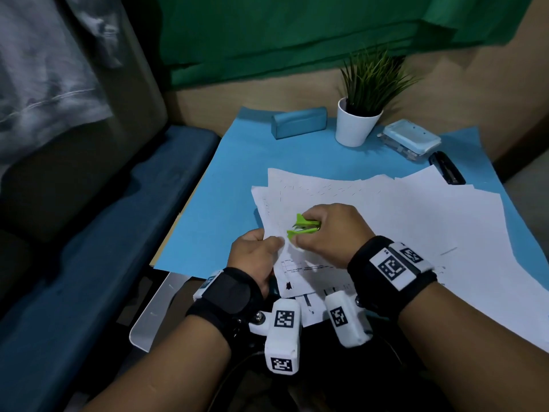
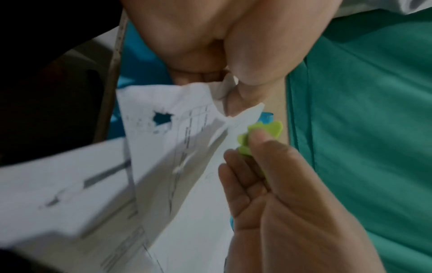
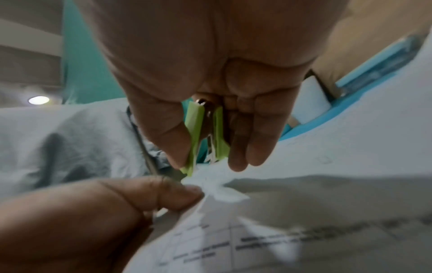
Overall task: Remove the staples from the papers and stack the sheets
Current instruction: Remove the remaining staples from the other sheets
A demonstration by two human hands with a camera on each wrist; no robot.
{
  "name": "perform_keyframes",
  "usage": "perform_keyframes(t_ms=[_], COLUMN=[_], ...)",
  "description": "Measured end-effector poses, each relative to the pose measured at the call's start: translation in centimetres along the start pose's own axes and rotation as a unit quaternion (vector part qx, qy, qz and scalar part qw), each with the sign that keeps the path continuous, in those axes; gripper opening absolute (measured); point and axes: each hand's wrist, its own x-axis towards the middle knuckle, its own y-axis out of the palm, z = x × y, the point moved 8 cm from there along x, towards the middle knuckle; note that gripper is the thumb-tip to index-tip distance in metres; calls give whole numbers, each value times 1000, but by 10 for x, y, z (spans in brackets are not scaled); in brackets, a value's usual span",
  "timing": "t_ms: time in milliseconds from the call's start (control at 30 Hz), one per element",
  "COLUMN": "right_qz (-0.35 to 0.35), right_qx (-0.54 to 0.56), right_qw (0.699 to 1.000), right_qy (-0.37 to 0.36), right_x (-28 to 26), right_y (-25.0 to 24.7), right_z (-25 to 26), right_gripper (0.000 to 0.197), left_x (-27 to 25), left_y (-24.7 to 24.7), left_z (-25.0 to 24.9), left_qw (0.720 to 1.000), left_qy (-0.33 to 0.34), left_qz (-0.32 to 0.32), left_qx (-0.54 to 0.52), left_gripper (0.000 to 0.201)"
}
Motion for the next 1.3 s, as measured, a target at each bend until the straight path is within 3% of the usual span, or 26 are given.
perform_keyframes(t_ms=[67, 300, 1167, 1300], right_qz=[7, -20, -32, -26], right_qx=[-28, -38, 38, 56], right_qw=[999, 999, 999, 998], right_qy=[-22, -21, -4, 16], right_x=[-1, -9, -7, -8], right_y=[5, 10, 9, 13], right_z=[8, 12, 7, 2], right_gripper=[26, 40, 37, 37], left_x=[-4, -11, -14, -16], left_y=[3, 8, 9, 8], left_z=[1, 4, -2, 0], left_qw=[1000, 997, 997, 997], left_qy=[-4, -10, 32, 28], left_qz=[19, 61, 68, 54], left_qx=[-16, -37, -33, -38], left_gripper=[15, 27, 28, 20])
